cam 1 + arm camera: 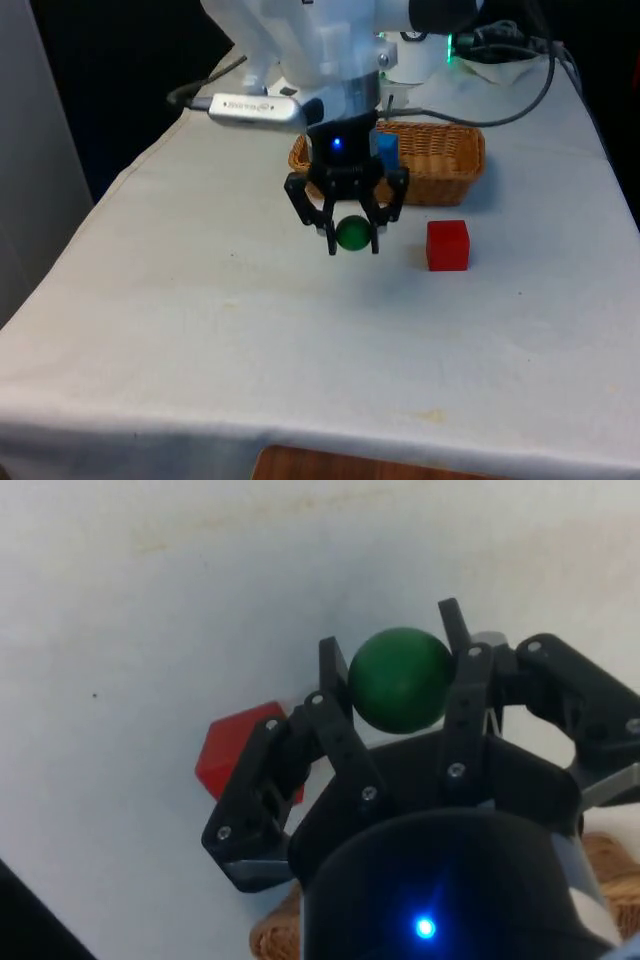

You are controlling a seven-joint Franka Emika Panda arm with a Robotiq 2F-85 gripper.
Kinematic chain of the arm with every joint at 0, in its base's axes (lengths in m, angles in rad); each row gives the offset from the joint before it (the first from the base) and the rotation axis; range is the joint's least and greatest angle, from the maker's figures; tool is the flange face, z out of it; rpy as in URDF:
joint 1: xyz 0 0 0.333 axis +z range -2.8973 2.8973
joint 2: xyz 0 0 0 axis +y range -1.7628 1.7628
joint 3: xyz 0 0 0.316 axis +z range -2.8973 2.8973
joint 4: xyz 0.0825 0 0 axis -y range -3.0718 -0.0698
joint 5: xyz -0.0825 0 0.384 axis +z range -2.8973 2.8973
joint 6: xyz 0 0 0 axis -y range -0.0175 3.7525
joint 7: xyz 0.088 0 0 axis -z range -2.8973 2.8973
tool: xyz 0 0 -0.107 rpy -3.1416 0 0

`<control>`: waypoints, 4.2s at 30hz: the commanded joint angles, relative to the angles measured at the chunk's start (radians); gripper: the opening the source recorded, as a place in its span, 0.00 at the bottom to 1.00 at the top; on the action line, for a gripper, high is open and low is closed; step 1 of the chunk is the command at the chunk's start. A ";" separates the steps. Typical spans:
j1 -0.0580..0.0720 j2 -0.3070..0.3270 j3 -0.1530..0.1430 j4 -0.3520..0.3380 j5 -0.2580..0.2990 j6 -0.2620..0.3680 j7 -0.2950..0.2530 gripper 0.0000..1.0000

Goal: Place all non-red objects into the basket.

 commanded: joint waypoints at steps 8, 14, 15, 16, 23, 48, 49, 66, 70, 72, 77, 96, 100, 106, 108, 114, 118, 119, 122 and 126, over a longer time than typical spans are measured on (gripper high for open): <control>0.001 -0.096 -0.006 -0.076 0.000 -0.023 -0.029 0.00; 0.002 -0.163 -0.008 -0.137 -0.001 -0.028 -0.049 0.00; 0.002 -0.175 -0.008 -0.148 -0.002 -0.029 -0.052 0.00; 0.003 -0.186 -0.008 -0.157 -0.002 -0.029 -0.054 0.00; 0.005 -0.254 -0.009 -0.219 -0.004 -0.029 -0.073 0.00; 0.038 -0.463 0.005 -0.426 -0.009 -0.030 -0.091 0.00; 0.034 -0.462 0.008 -0.425 -0.001 -0.030 -0.099 0.00; 0.053 -0.616 0.042 -0.587 -0.008 -0.022 -0.080 0.00; 0.054 -0.639 0.047 -0.617 -0.007 -0.017 -0.081 0.00; 0.055 -0.656 0.050 -0.638 -0.007 -0.013 -0.082 0.00; 0.053 -0.697 0.054 -0.692 -0.009 -0.003 -0.086 0.00; 0.051 -0.819 0.060 -0.882 -0.055 0.116 -0.088 0.00; 0.051 -0.834 0.061 -0.906 -0.063 0.132 -0.081 0.00; 0.051 -0.852 0.067 -0.948 -0.071 0.163 -0.069 0.00; 0.052 -0.850 0.073 -0.965 -0.069 0.178 -0.060 0.00; 0.053 -0.840 0.090 -0.994 -0.063 0.207 -0.039 0.00; 0.053 -0.833 0.100 -1.010 -0.059 0.222 -0.026 0.00; 0.053 -0.831 0.103 -1.014 -0.058 0.226 -0.022 0.00; 0.052 -0.827 0.106 -1.016 -0.053 0.214 -0.026 0.00; 0.054 -0.822 0.122 -1.050 -0.054 0.254 0.004 0.00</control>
